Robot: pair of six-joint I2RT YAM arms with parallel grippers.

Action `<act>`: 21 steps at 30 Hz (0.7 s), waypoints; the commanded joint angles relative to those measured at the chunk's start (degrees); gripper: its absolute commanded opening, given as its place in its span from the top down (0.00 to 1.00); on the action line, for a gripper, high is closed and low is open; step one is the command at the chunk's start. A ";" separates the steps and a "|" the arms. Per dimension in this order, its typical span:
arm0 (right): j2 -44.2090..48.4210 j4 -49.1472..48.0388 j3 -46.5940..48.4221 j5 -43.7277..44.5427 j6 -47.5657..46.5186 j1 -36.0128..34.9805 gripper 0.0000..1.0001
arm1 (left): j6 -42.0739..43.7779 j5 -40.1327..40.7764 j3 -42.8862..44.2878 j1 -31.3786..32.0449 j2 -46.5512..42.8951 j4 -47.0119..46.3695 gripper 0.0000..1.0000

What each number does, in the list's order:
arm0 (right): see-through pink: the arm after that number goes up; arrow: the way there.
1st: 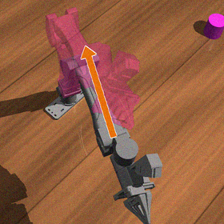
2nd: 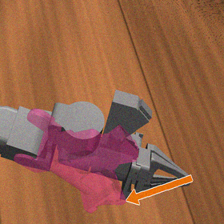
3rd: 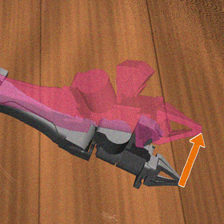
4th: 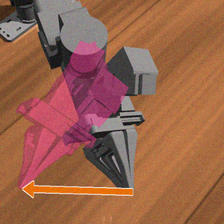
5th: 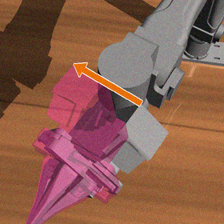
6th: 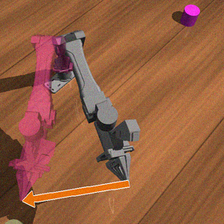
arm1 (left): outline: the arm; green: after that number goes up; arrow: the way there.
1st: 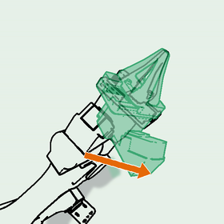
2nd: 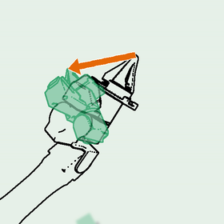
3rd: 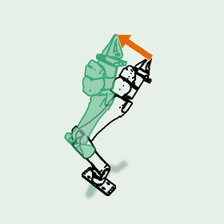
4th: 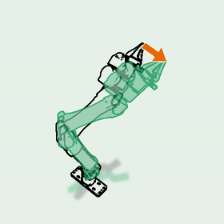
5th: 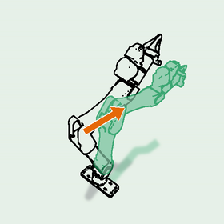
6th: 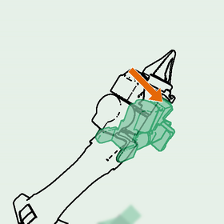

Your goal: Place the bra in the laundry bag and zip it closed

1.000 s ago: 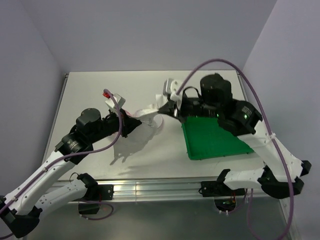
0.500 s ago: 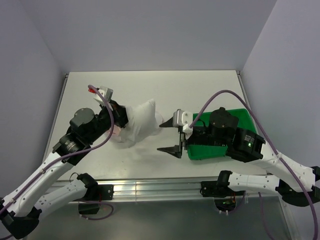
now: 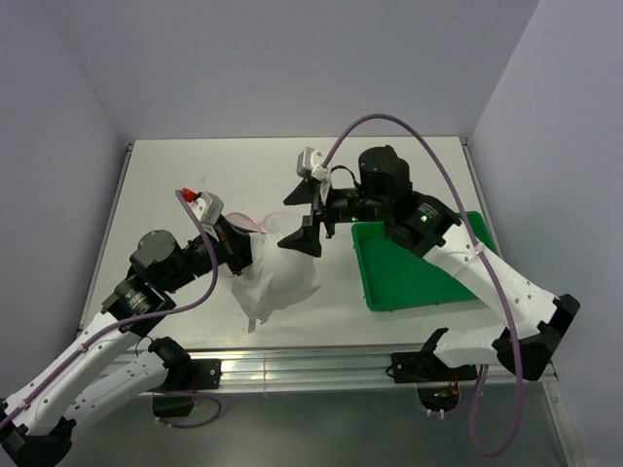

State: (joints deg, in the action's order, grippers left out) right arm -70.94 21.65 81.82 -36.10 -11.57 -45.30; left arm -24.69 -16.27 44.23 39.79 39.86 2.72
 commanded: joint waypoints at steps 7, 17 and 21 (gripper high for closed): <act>-2.63 -0.55 -4.91 -19.79 1.37 0.39 0.00 | 2.97 -6.23 1.21 0.02 -2.15 -0.71 1.00; 0.80 -13.83 -15.46 -25.78 11.39 0.30 0.25 | 4.65 -5.79 2.97 0.02 -2.42 2.99 1.00; 0.80 -12.42 -15.90 -24.20 10.96 0.30 0.44 | 5.00 -4.12 3.58 0.02 -2.94 4.48 0.92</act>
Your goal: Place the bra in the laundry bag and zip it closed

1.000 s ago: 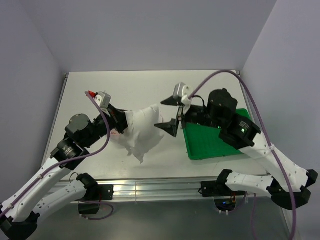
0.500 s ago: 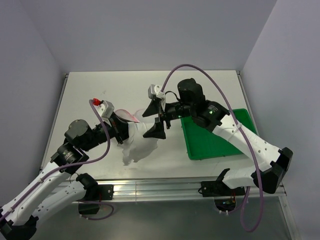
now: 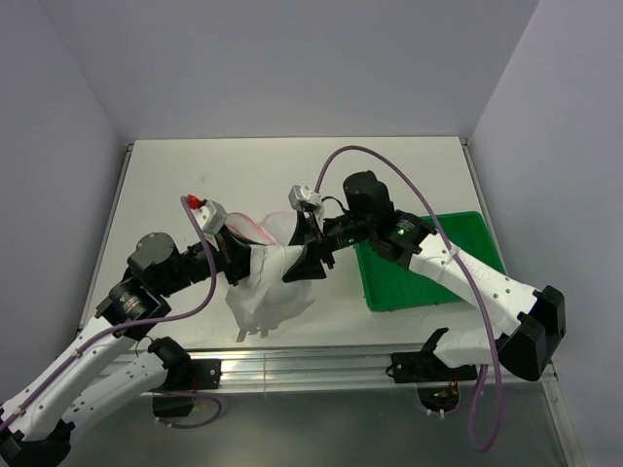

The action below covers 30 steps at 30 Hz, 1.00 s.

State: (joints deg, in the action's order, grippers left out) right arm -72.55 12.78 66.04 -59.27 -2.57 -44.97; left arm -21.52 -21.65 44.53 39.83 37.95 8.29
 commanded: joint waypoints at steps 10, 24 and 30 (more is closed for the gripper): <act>0.83 -5.83 0.14 2.66 4.94 0.76 0.83 | 3.06 18.70 8.72 0.07 -4.73 11.99 0.17; 2.68 -16.46 -1.88 7.75 15.21 3.93 1.00 | -10.12 53.01 3.99 -0.02 -7.46 22.55 0.27; 5.05 -17.96 -2.58 12.85 17.25 4.54 1.00 | -12.76 58.56 2.93 -0.19 -0.70 19.75 0.24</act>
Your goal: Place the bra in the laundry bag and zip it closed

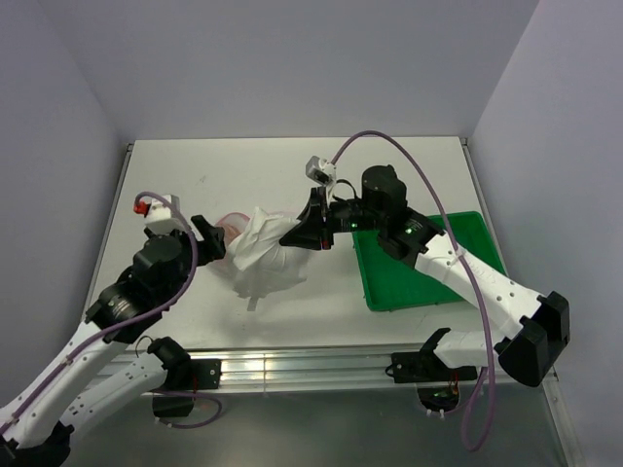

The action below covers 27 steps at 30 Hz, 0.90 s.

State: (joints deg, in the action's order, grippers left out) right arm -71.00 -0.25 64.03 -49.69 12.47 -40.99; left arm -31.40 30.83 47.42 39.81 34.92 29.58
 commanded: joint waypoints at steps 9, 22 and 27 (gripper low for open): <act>6.49 -5.90 -1.80 13.46 4.57 2.41 1.00 | -3.93 -6.55 -4.96 -13.94 8.41 -11.47 0.21; 6.67 -10.82 -2.86 26.13 13.28 2.94 1.00 | -3.67 -12.37 -5.93 -17.75 15.80 -12.79 0.21; 5.52 -11.09 -2.86 27.89 14.51 2.94 1.00 | -3.14 -14.22 -6.38 -18.10 17.37 -14.38 0.26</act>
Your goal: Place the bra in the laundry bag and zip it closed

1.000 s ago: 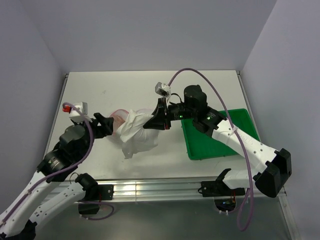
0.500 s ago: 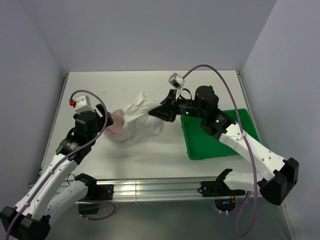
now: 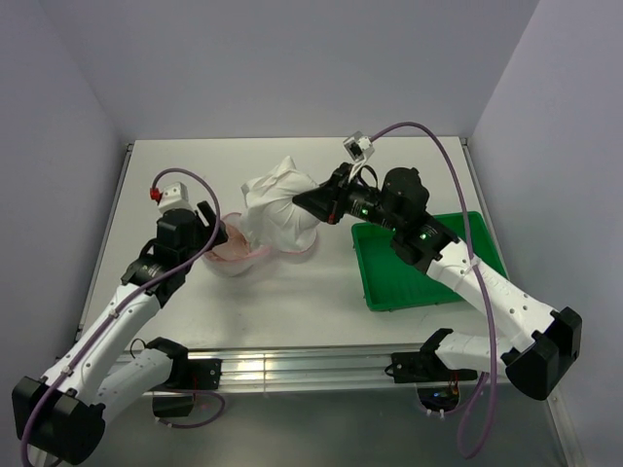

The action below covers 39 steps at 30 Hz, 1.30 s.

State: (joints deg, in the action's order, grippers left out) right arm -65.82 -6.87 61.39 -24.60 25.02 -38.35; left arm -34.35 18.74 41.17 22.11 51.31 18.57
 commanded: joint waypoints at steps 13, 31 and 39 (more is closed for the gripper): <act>-3.78 -14.30 -2.76 7.28 10.84 -0.06 1.00 | -2.39 0.68 -3.37 -0.31 2.92 -7.05 0.62; -13.45 -21.87 -6.72 10.71 13.92 -4.10 1.00 | -7.31 -2.13 -9.88 -0.31 -2.62 -13.38 1.00; -15.83 -25.29 -6.02 8.52 15.85 -5.77 1.00 | -7.31 -2.57 -10.49 -0.31 -2.79 -14.35 1.00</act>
State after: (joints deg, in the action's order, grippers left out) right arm -81.65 -25.50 54.08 -14.90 39.51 -43.46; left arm -40.62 17.21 31.11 22.02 49.25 7.25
